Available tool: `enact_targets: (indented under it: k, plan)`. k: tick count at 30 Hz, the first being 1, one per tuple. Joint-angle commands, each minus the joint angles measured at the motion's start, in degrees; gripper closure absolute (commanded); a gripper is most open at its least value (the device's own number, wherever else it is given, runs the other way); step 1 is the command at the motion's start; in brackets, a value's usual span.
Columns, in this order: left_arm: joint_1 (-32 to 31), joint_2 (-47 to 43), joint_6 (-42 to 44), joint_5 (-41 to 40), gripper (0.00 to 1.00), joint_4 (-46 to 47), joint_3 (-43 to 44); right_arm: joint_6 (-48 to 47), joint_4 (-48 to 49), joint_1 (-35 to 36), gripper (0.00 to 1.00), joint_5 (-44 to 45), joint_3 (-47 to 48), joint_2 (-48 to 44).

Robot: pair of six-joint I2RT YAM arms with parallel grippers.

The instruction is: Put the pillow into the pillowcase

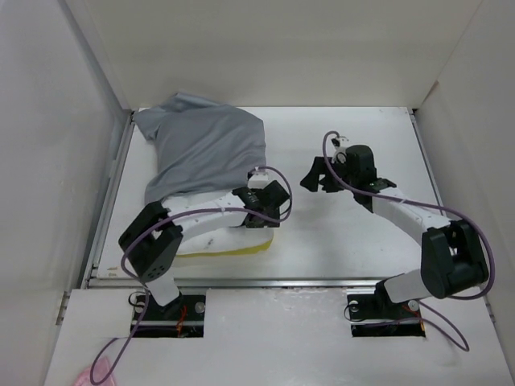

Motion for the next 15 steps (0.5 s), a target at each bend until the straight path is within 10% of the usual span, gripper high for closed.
enact_targets:
  k: [1, 2, 4, 15]
  plan:
    - [1.5, 6.9, -6.5, -2.0, 0.01, -3.2, 0.6, -4.9, 5.4, 5.4, 0.15, 1.1, 0.3, -0.8]
    - [1.5, 8.5, -5.9, -2.0, 0.48, -3.2, 1.8, -6.2, 7.3, 7.3, 0.15, 2.1, 0.9, 0.1]
    - [2.2, 11.5, -6.5, -3.9, 1.00, -4.1, 3.3, -8.6, 7.3, 10.9, 0.15, 4.5, 2.9, 3.0]
    - [2.2, -9.7, -2.5, -6.1, 1.00, -0.6, -1.3, -11.1, 20.4, 19.4, 0.15, 4.5, 12.5, 21.1]
